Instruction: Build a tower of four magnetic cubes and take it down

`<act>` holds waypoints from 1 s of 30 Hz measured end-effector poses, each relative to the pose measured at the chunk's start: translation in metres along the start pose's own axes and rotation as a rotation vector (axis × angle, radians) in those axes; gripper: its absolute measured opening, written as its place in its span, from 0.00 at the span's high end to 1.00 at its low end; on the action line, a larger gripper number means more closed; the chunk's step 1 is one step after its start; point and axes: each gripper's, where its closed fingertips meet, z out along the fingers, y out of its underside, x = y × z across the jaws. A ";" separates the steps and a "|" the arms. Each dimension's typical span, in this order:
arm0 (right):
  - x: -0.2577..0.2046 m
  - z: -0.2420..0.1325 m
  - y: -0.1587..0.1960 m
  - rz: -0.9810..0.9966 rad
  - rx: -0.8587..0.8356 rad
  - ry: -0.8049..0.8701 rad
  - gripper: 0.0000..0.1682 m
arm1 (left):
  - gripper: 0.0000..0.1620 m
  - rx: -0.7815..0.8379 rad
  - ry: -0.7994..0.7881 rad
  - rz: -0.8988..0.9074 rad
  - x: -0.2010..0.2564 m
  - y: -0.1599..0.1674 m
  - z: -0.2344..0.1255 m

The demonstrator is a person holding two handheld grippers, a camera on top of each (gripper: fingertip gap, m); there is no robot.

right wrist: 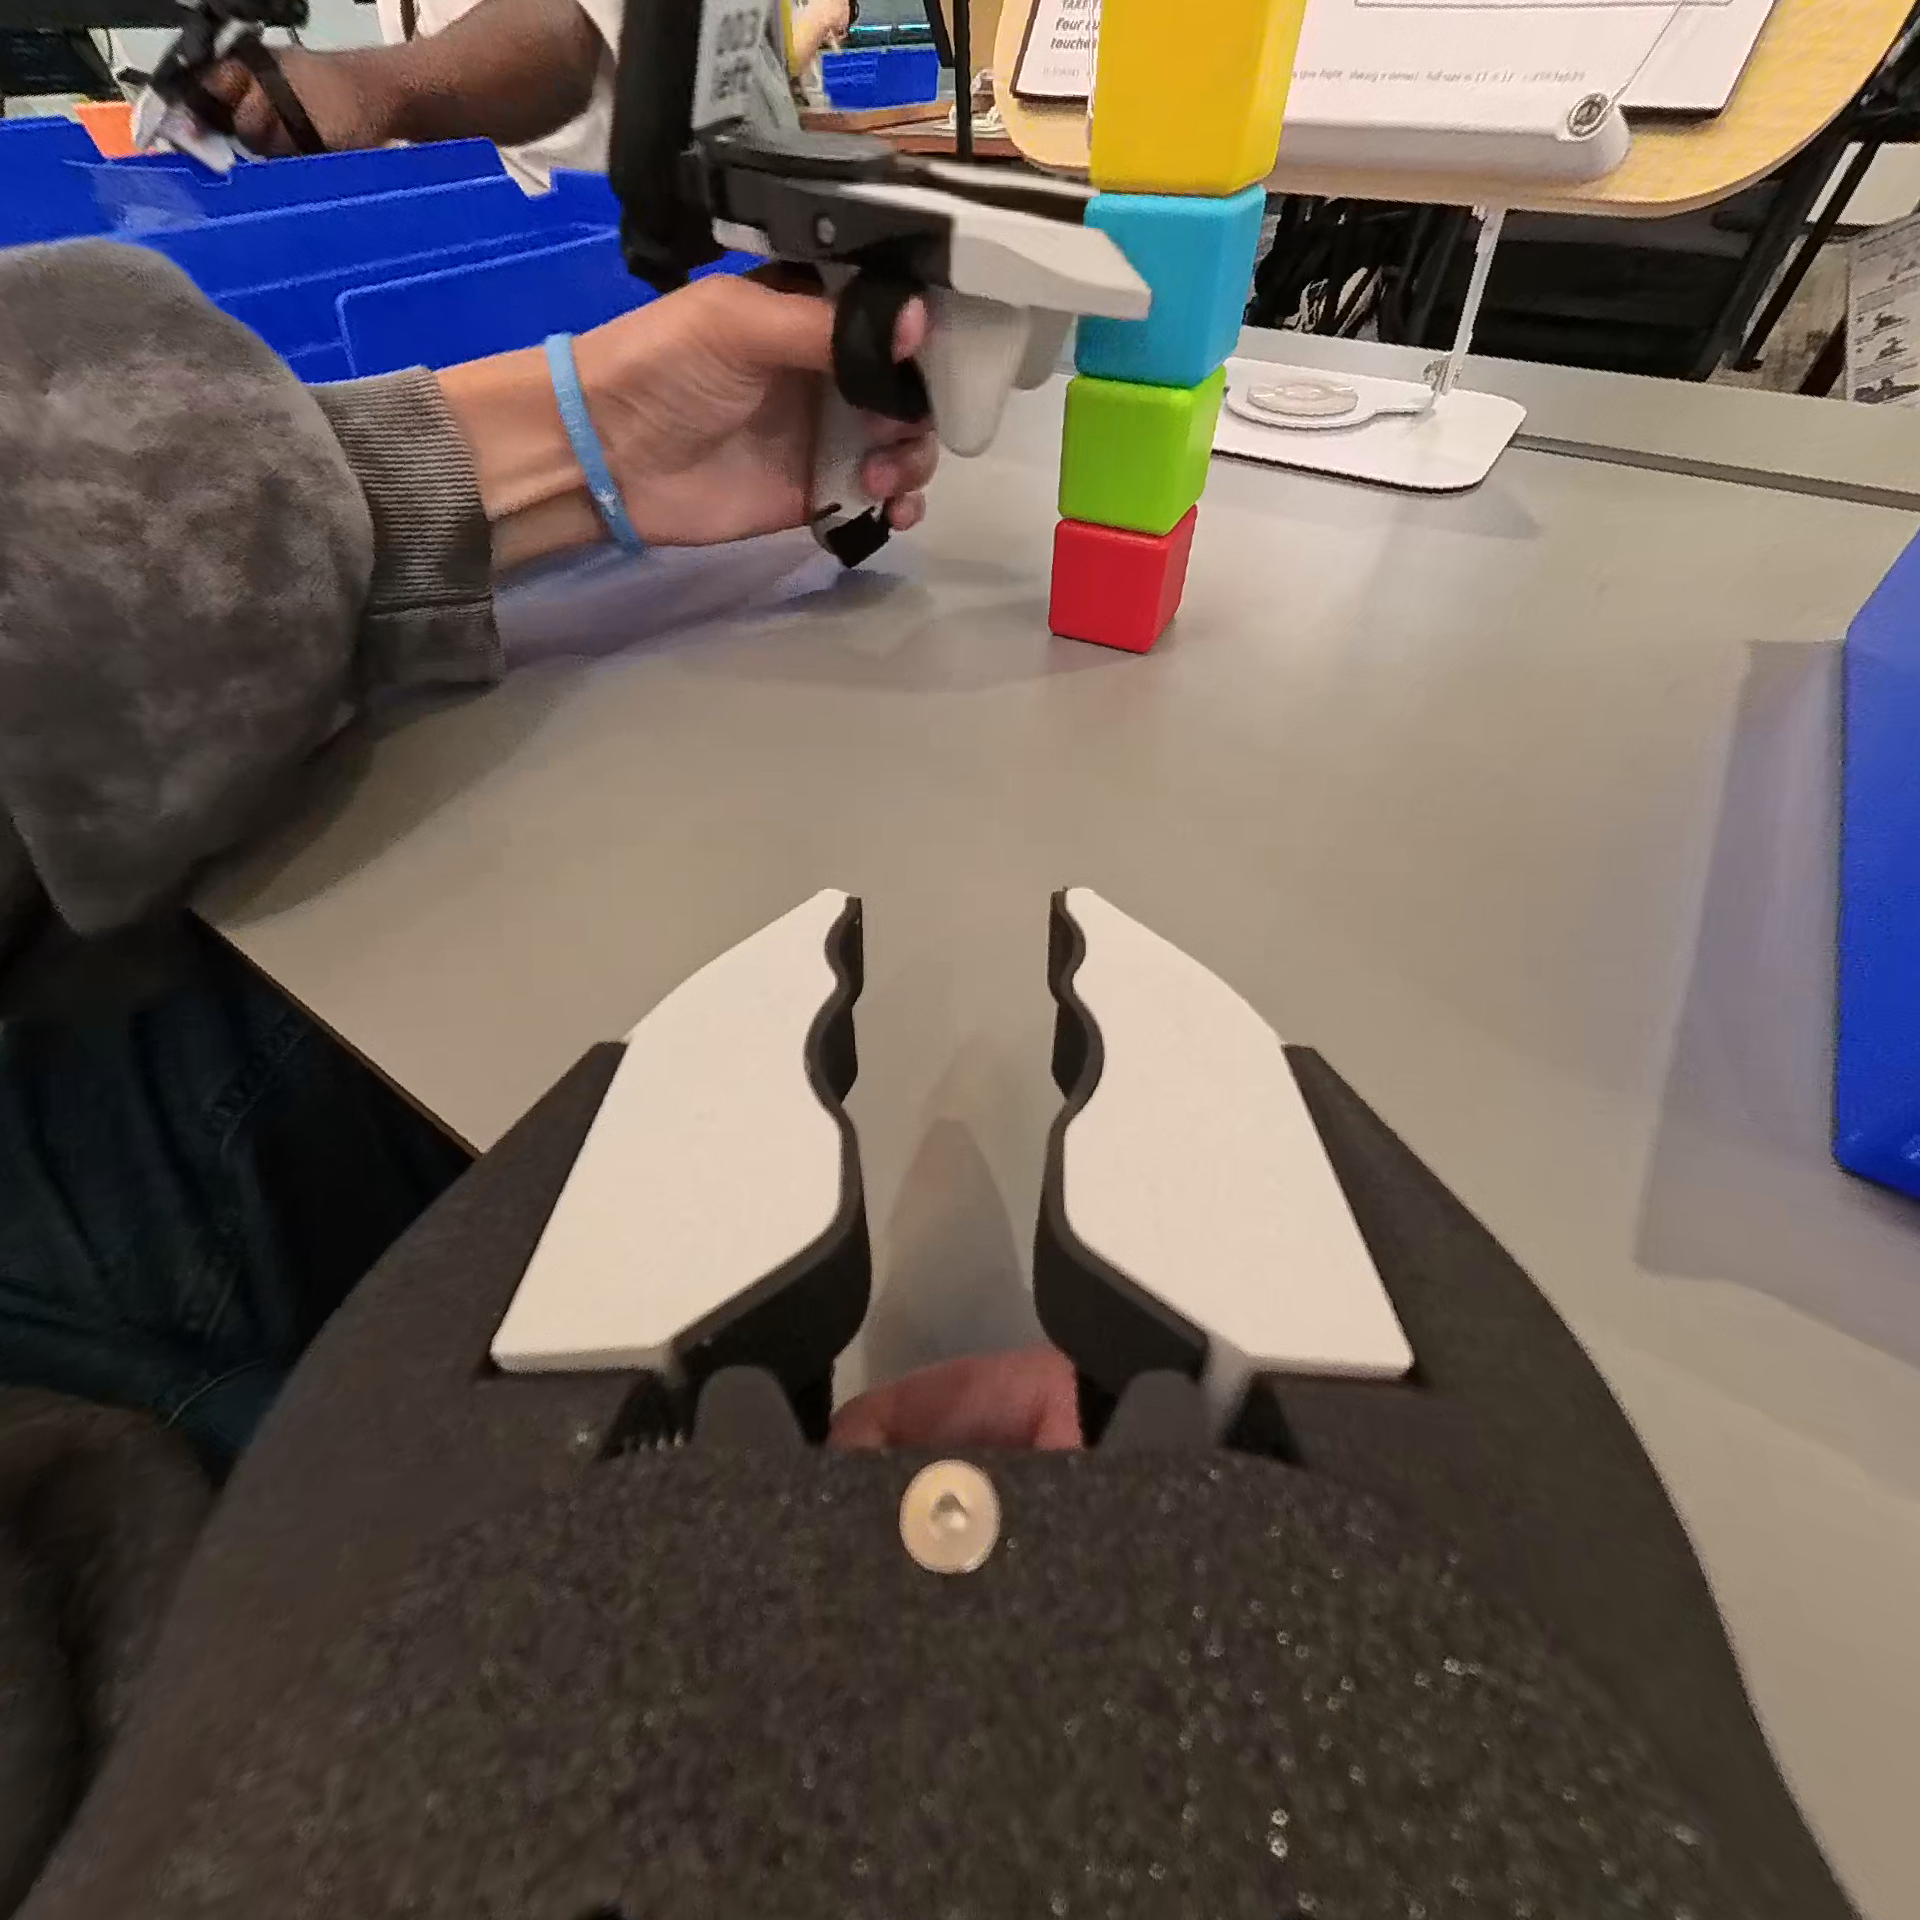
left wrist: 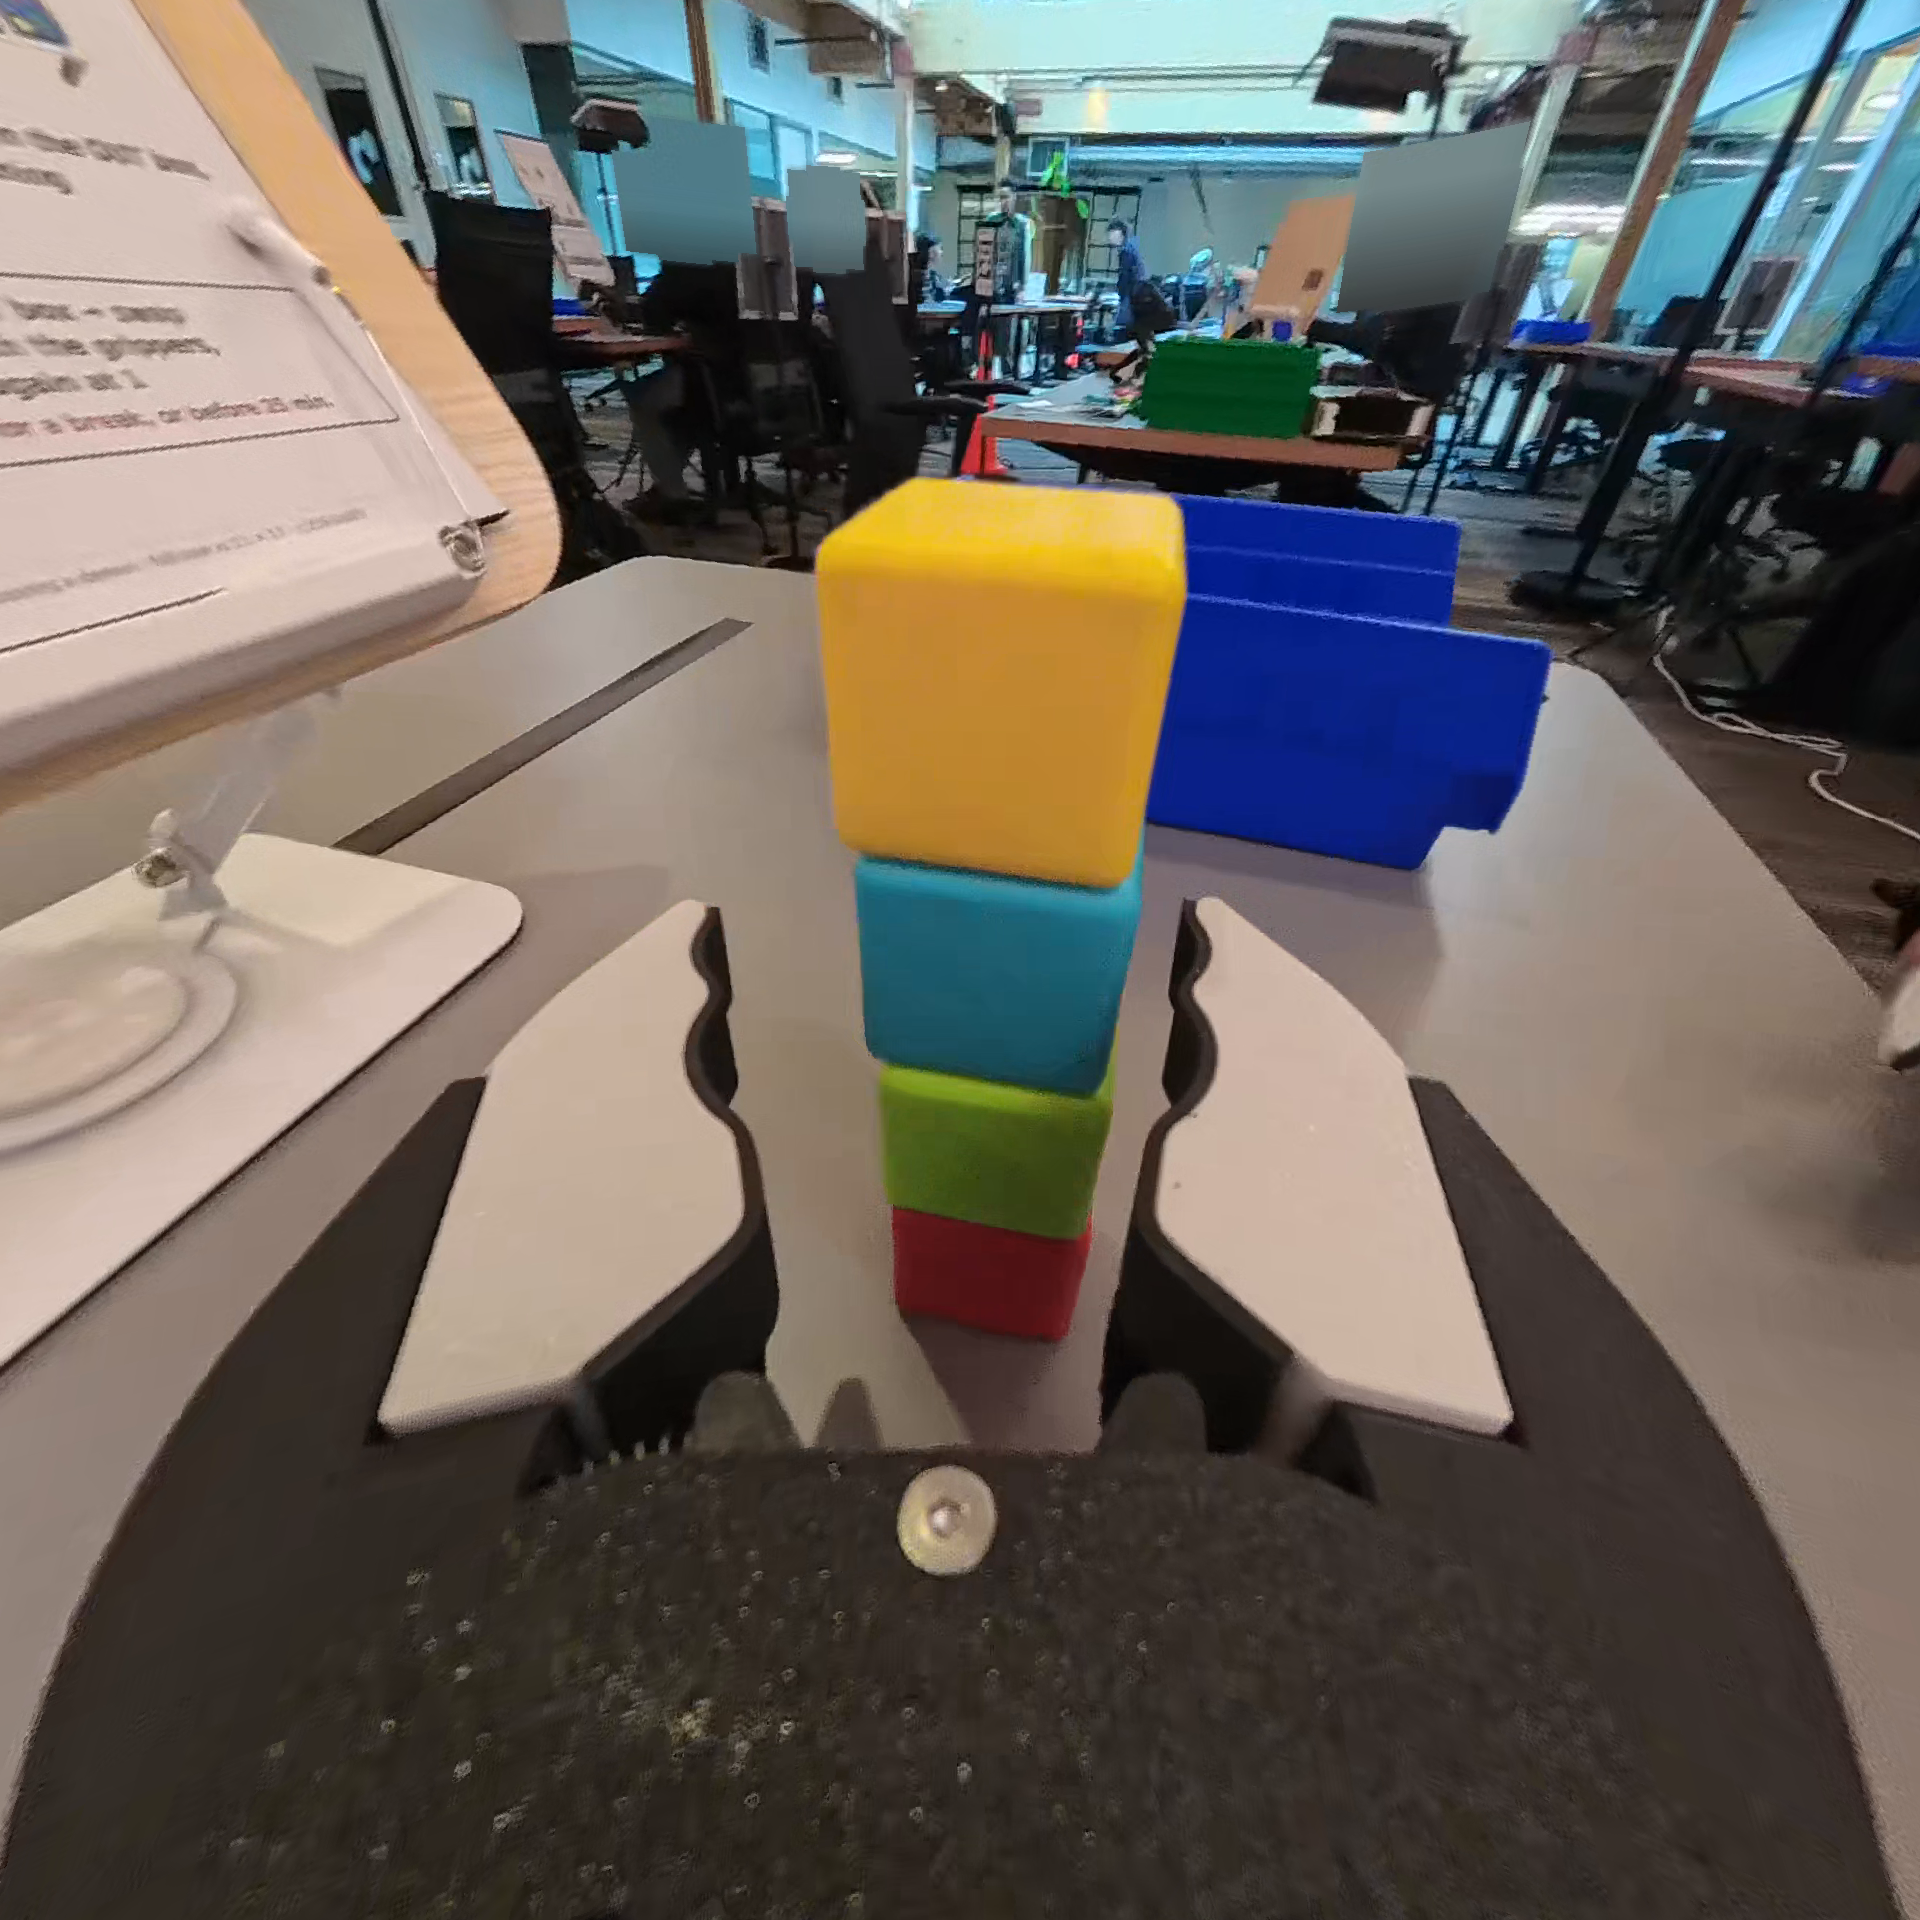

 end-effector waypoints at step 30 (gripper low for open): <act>0.042 0.146 -0.148 -0.125 0.250 -0.518 0.70 | 0.70 -0.027 0.428 0.037 0.060 0.008 0.002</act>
